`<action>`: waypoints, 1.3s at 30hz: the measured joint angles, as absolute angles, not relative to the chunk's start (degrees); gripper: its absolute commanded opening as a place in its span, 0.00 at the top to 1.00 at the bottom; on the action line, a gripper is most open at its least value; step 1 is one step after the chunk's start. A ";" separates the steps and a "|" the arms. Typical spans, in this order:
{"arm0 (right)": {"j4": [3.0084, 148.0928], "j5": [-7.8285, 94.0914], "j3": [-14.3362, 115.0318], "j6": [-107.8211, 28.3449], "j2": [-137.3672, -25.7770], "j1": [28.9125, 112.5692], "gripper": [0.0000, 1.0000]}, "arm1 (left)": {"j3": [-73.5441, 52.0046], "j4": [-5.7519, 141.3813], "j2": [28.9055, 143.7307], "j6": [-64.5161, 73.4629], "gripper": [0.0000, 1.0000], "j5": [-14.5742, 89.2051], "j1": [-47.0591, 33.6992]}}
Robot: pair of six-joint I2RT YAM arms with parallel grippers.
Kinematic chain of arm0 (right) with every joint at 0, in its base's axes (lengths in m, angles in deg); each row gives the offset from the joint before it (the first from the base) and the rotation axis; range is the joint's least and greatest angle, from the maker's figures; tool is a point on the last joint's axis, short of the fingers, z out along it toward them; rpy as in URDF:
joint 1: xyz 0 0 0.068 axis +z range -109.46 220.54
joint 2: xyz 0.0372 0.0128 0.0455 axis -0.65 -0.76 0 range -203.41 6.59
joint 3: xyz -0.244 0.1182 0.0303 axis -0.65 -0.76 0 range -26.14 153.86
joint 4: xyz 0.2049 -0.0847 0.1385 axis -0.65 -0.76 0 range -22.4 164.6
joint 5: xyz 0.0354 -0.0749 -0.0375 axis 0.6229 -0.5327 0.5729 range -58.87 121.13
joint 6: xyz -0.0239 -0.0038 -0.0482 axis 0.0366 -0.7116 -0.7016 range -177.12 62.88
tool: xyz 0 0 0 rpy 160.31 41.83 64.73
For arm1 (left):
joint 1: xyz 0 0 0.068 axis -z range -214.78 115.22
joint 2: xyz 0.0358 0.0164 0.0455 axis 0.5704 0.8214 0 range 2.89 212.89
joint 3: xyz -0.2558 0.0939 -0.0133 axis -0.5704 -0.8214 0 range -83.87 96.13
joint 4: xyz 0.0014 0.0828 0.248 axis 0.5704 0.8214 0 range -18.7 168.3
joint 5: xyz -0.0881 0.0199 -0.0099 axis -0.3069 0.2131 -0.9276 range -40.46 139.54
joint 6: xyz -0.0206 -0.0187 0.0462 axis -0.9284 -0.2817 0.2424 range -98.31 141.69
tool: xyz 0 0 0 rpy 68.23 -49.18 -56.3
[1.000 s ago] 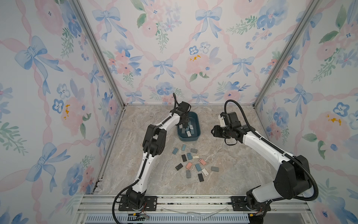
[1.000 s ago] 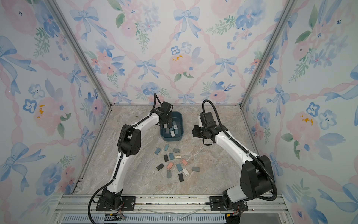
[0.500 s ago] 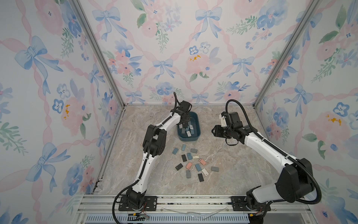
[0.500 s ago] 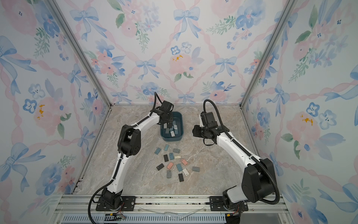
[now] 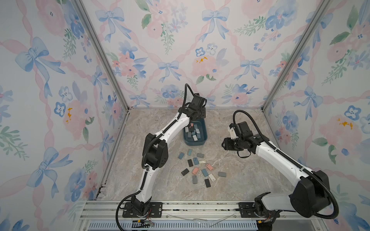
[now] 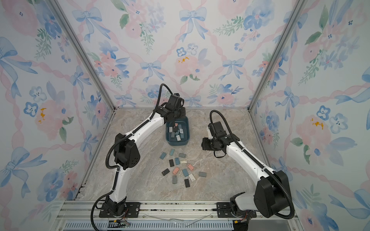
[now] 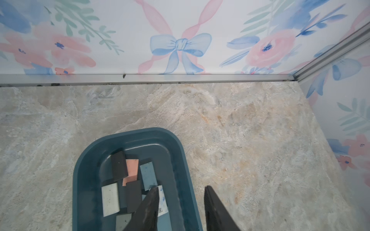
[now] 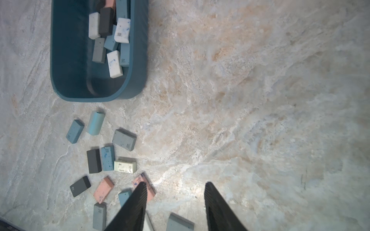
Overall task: Put the eraser in the storage box
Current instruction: Place the eraser in the storage box, then pick up the eraser from the center of the board.
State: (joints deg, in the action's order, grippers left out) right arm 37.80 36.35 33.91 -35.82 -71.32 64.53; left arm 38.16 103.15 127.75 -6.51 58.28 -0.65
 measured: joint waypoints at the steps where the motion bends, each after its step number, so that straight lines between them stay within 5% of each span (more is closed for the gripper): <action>1: 37.13 36.17 33.23 -35.91 -70.97 65.23 0.48 | 37.31 103.18 126.33 -6.10 0.60 58.52 -0.26; 17: 33.87 28.83 19.37 -23.47 -67.01 78.69 0.28 | 8.90 97.47 103.42 -4.46 0.57 62.91 2.32; 39: 38.46 25.22 16.88 -12.96 -74.18 85.73 0.23 | -5.51 93.23 91.86 -7.02 0.56 65.25 2.32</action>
State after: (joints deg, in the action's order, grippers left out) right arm 38.46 25.22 16.88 -12.96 -74.18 85.73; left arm -5.51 93.23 91.86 -7.02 65.25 2.32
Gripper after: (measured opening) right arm 0.770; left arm 0.436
